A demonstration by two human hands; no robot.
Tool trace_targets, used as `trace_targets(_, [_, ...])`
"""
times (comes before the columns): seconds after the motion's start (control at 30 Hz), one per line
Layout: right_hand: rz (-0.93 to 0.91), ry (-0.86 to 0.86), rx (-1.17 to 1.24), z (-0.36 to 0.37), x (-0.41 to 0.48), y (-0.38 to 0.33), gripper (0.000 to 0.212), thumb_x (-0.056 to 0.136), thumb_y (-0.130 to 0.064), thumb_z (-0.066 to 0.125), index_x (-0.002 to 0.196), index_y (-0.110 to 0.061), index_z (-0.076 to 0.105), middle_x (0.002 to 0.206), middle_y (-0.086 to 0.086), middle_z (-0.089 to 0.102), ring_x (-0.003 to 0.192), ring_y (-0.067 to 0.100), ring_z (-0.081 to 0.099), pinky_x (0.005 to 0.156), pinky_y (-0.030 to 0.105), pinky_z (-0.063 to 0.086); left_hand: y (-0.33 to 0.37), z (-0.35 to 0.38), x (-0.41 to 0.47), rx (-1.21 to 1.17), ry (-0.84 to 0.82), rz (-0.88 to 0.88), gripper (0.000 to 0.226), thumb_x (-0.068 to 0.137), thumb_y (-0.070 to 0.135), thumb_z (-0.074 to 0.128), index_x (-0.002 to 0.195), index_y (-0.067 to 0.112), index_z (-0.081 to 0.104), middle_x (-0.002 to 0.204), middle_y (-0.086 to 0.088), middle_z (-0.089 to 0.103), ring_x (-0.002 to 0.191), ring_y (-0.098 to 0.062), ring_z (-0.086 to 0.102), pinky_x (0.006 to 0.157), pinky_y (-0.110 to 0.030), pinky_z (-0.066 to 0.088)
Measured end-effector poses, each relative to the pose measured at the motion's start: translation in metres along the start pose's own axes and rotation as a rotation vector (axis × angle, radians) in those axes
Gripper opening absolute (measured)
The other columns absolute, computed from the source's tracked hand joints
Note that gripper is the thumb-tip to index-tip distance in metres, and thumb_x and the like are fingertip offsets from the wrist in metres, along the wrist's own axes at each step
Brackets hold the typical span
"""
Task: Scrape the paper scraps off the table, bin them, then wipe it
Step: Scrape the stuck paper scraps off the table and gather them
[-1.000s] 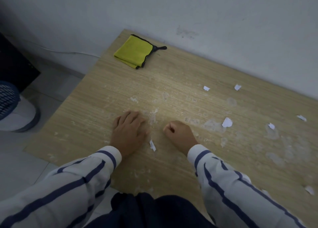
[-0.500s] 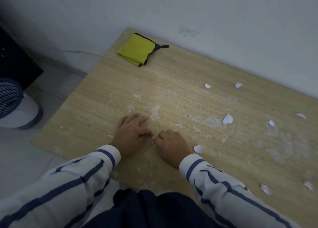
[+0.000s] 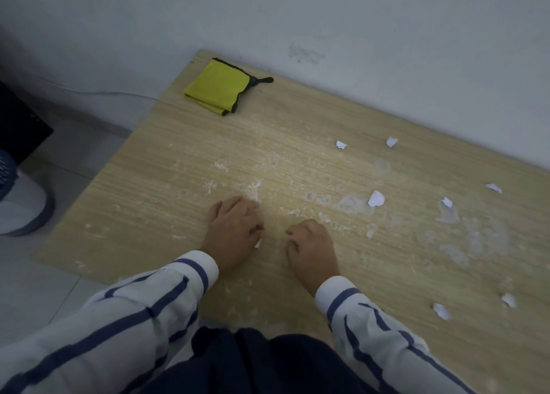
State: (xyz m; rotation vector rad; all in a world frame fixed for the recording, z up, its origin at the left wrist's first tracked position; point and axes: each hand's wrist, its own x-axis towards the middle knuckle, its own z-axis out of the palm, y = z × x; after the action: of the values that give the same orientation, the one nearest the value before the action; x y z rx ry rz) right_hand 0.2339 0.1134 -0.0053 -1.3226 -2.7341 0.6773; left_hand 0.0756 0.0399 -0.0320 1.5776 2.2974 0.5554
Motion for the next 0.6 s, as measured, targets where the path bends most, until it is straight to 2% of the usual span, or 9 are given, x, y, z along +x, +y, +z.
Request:
trace_targets(0.07, [0.129, 0.062, -0.045, -0.009, -0.007, 0.015, 0.033, 0.083, -0.016, 0.047, 0.113, -0.01, 0.059, 0.115, 0.01, 0.052, 0.103, 0.029, 0.047, 0.092, 0.039, 0.042, 0.006, 0.0, 0.006, -0.051, 0.016, -0.011, 0.015, 0.086, 0.034, 0.056, 0.09, 0.031, 0.07, 0.133, 0.011, 0.049, 0.135, -0.016, 0.023, 0.108, -0.036, 0.005])
trace_targets(0.17, [0.257, 0.044, -0.081, -0.015, -0.014, 0.032, 0.034, 0.084, -0.012, 0.047, 0.116, -0.009, 0.055, 0.119, 0.012, 0.047, 0.105, 0.03, 0.044, 0.09, 0.04, 0.042, 0.011, 0.004, 0.01, -0.051, 0.007, -0.027, 0.018, 0.089, 0.036, 0.053, 0.094, 0.032, 0.071, 0.132, 0.013, 0.05, 0.134, -0.015, 0.024, 0.107, -0.033, 0.006])
trace_targets(0.3, [0.246, -0.009, -0.008, -0.009, -0.018, 0.04, 0.023, 0.091, -0.009, 0.039, 0.106, -0.004, 0.057, 0.11, 0.014, 0.049, 0.096, 0.028, 0.047, 0.081, 0.032, 0.041, 0.012, 0.01, 0.01, -0.02, 0.024, -0.035, 0.02, 0.089, 0.039, 0.054, 0.099, 0.032, 0.07, 0.125, 0.009, 0.054, 0.126, -0.016, 0.034, 0.104, -0.033, 0.015])
trace_targets(0.43, [0.174, -0.029, 0.103, -0.001, -0.018, 0.031, 0.021, 0.087, 0.001, 0.041, 0.095, -0.003, 0.059, 0.104, 0.012, 0.051, 0.085, 0.022, 0.047, 0.073, 0.025, 0.037, 0.015, 0.013, 0.006, -0.067, 0.1, -0.087, 0.014, 0.08, 0.034, 0.065, 0.089, 0.024, 0.063, 0.109, 0.005, 0.058, 0.113, -0.02, 0.045, 0.097, -0.034, 0.025])
trace_targets(0.5, [0.165, -0.001, 0.216, 0.002, -0.016, 0.019, 0.019, 0.086, 0.0, 0.045, 0.094, -0.003, 0.061, 0.102, 0.011, 0.054, 0.082, 0.022, 0.049, 0.071, 0.023, 0.036, 0.017, 0.014, 0.006, -0.048, 0.094, -0.097, 0.01, 0.081, 0.033, 0.065, 0.083, 0.023, 0.064, 0.107, 0.005, 0.057, 0.113, -0.021, 0.044, 0.096, -0.035, 0.025])
trace_targets(0.6, [0.179, 0.115, 0.408, 0.006, -0.008, 0.002, 0.012, 0.086, -0.005, 0.054, 0.092, -0.006, 0.064, 0.097, 0.009, 0.058, 0.082, 0.02, 0.054, 0.072, 0.022, 0.038, 0.017, 0.017, 0.006, -0.007, 0.087, -0.085, 0.015, 0.086, 0.032, 0.057, 0.085, 0.022, 0.068, 0.108, 0.004, 0.057, 0.113, -0.021, 0.044, 0.096, -0.036, 0.025])
